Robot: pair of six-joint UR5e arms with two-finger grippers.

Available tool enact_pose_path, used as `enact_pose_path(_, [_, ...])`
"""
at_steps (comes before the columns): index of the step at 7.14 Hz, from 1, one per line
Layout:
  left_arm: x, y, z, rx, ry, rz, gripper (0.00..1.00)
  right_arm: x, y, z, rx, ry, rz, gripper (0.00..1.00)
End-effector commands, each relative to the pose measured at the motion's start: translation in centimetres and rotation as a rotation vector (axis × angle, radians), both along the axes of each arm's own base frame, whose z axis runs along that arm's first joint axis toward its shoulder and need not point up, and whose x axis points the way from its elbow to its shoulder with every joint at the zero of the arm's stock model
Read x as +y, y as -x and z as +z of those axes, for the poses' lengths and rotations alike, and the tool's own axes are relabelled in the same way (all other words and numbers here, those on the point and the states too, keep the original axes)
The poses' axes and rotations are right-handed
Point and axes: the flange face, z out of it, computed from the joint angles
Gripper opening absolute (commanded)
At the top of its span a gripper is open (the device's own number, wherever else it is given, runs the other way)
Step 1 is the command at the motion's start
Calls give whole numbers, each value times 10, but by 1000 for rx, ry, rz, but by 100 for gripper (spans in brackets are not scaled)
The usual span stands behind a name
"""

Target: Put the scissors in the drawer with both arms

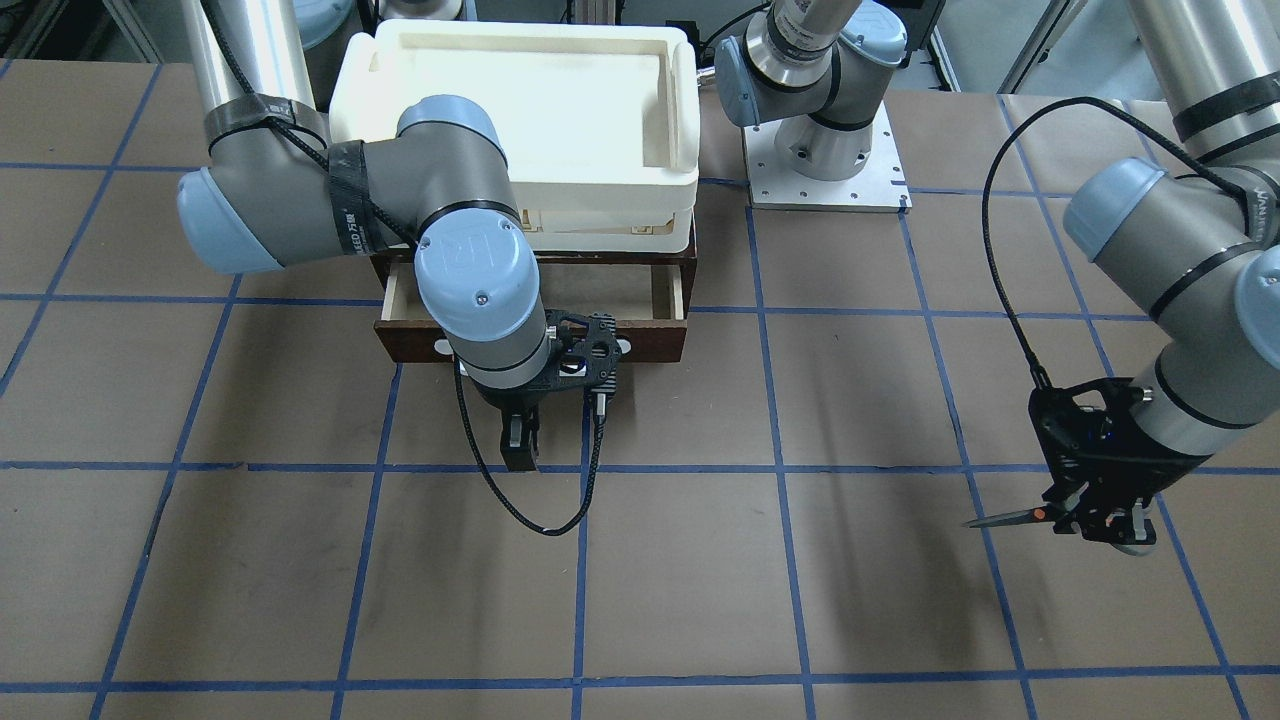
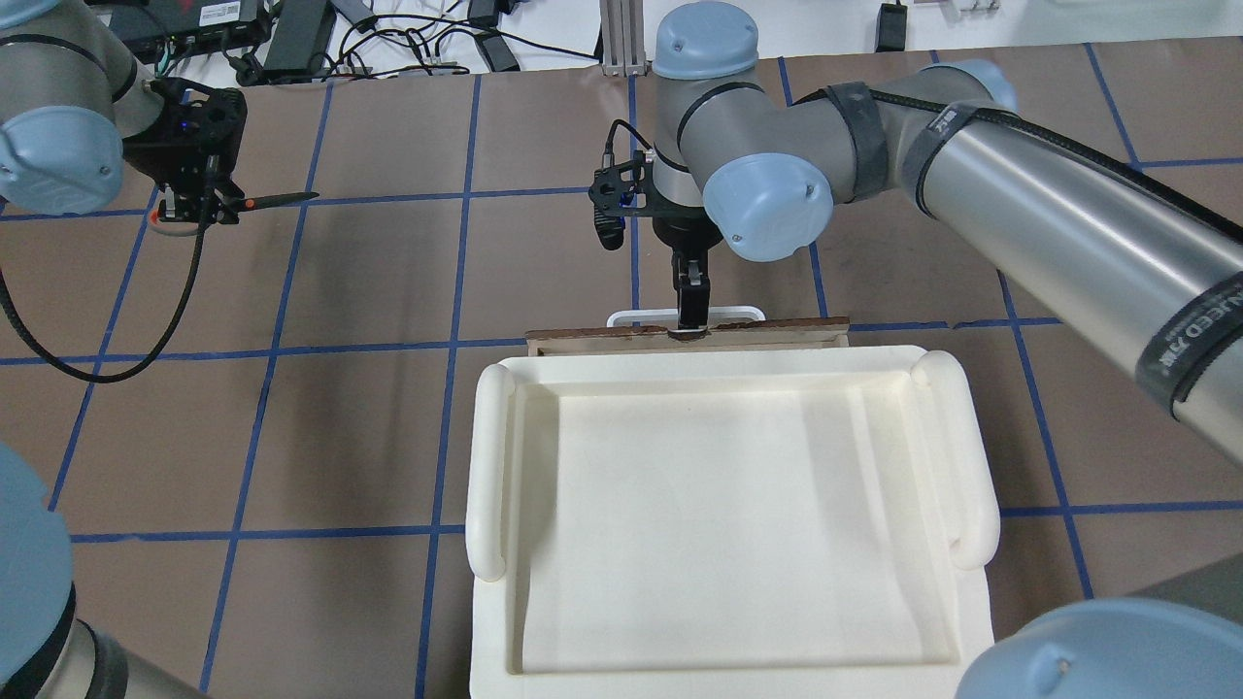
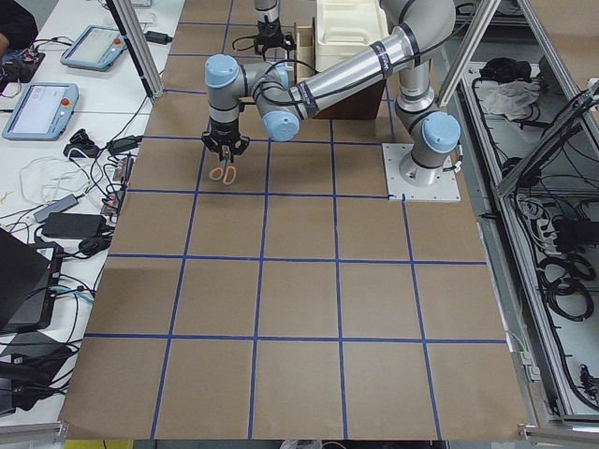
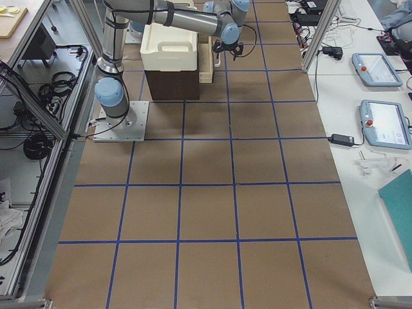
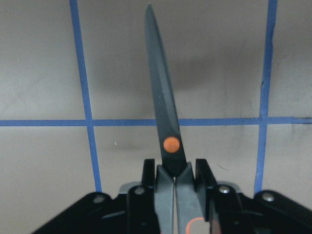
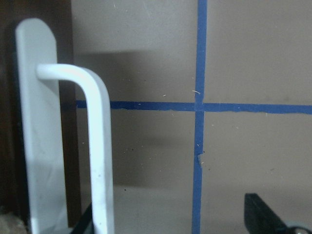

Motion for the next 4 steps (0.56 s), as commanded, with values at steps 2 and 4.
enact_pose_path(2, [0, 0, -1, 0, -2, -2, 0, -23, 4, 2, -7, 19, -6, 100])
enact_pose_path(4, [0, 0, -1, 2, -1, -2, 0, -37, 2, -6, -7, 19, -7, 100])
